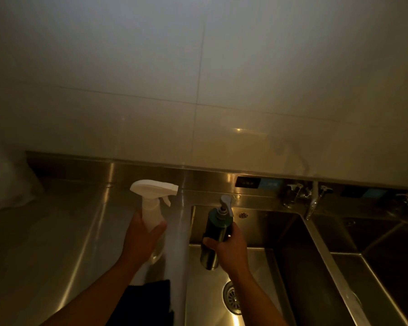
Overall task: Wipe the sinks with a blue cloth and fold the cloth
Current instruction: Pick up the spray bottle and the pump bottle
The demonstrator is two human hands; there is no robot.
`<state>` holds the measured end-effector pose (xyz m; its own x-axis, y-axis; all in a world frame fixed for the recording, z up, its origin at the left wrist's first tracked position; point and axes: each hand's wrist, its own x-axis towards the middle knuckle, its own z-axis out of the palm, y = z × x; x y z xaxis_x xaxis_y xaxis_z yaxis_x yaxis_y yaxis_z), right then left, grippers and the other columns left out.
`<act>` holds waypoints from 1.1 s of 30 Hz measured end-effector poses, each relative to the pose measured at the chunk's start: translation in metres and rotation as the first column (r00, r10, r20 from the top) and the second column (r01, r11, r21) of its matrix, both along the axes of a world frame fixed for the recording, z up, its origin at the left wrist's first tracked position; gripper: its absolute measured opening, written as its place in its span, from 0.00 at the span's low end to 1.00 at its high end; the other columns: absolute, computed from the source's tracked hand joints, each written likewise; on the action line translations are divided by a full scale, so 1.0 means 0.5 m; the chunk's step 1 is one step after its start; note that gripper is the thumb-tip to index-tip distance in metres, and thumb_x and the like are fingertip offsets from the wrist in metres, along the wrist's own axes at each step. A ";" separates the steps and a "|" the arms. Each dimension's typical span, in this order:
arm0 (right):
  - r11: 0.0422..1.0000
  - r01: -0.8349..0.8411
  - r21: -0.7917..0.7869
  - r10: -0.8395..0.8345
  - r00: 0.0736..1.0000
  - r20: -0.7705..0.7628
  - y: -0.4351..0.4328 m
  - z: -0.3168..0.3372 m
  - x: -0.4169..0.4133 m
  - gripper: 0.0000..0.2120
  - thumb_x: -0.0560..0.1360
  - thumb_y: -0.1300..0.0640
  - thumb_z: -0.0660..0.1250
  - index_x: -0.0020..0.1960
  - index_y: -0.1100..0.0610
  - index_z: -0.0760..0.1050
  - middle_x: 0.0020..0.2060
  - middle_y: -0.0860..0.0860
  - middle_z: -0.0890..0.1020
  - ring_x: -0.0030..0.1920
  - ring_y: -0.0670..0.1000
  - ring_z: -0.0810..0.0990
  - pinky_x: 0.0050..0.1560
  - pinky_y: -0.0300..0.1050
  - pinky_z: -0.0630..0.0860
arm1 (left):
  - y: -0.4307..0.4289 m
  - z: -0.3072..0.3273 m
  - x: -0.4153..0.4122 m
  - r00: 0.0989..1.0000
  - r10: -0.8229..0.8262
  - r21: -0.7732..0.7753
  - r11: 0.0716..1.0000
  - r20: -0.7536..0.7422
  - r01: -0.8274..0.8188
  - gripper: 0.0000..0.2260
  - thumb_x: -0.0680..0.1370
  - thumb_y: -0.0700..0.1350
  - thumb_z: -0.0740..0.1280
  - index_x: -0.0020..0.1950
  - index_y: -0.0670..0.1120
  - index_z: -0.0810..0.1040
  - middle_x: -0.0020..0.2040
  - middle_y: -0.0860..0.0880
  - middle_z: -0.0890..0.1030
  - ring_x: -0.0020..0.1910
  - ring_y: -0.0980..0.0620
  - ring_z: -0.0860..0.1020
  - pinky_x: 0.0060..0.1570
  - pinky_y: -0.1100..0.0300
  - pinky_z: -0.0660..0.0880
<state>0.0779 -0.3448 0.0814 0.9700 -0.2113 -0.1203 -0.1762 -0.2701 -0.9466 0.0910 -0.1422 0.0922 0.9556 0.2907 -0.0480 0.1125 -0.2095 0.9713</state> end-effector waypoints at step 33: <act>0.993 -0.107 -0.058 0.103 0.992 -0.075 0.228 -0.070 -0.008 0.29 0.67 0.54 0.75 0.53 0.29 0.62 0.47 0.30 0.73 0.46 0.30 0.70 0.43 0.28 0.68 | 0.169 -0.117 0.009 0.991 -0.111 0.140 0.983 -0.080 0.122 0.30 0.69 0.46 0.76 0.67 0.51 0.66 0.56 0.52 0.74 0.55 0.52 0.73 0.53 0.54 0.71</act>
